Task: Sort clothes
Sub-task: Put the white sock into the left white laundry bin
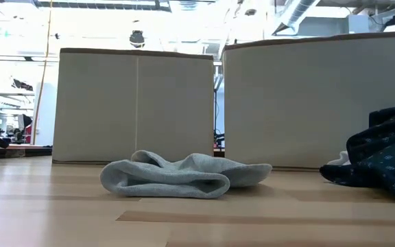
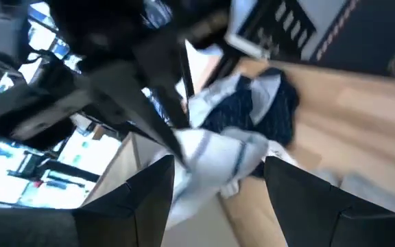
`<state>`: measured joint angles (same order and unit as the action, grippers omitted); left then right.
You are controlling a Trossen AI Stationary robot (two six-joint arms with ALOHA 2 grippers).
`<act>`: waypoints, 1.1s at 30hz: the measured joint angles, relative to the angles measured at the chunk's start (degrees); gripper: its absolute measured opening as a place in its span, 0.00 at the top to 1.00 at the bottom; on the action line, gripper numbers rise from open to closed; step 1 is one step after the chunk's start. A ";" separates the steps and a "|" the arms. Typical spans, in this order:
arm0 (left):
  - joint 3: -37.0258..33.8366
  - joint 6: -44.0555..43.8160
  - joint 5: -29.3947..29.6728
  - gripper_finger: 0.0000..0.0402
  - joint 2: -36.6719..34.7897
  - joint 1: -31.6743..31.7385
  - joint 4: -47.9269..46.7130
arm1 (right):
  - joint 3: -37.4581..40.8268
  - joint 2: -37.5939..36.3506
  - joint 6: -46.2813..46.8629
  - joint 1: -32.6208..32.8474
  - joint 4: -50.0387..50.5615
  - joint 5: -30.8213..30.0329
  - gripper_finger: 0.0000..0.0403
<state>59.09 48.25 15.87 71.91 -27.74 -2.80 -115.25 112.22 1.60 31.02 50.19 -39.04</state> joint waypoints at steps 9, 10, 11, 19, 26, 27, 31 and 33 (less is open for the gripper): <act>-0.02 6.17 9.30 0.54 3.84 -1.24 4.03 | -0.60 0.00 -0.17 -1.61 -0.52 4.31 0.99; -0.02 6.22 9.30 0.58 3.86 -1.26 3.70 | -0.60 0.00 -0.17 -1.59 -0.52 4.37 0.99; -0.02 6.40 9.30 0.62 3.86 -1.26 3.34 | -0.60 0.00 -0.14 -1.59 -0.52 4.41 0.99; -0.02 7.11 10.00 0.97 3.86 -1.19 0.06 | -0.60 0.00 4.03 -1.96 2.90 4.90 0.96; -0.02 9.59 14.32 0.99 2.85 -1.23 -0.49 | -0.62 0.01 7.03 -1.73 6.61 4.30 0.61; -0.02 10.02 14.83 0.99 2.41 -1.13 -0.49 | -0.62 0.00 7.62 -1.74 6.73 4.21 0.55; -0.04 13.26 22.22 0.99 0.01 -0.97 -0.94 | -0.62 0.00 11.23 -1.85 9.41 3.75 0.32; -0.04 14.57 25.62 0.99 -1.95 -0.23 -0.89 | -0.62 0.00 14.14 -1.67 12.10 3.73 0.26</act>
<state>59.05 62.82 41.49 69.96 -27.97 -3.69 -115.87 112.22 15.74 29.35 62.29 -35.31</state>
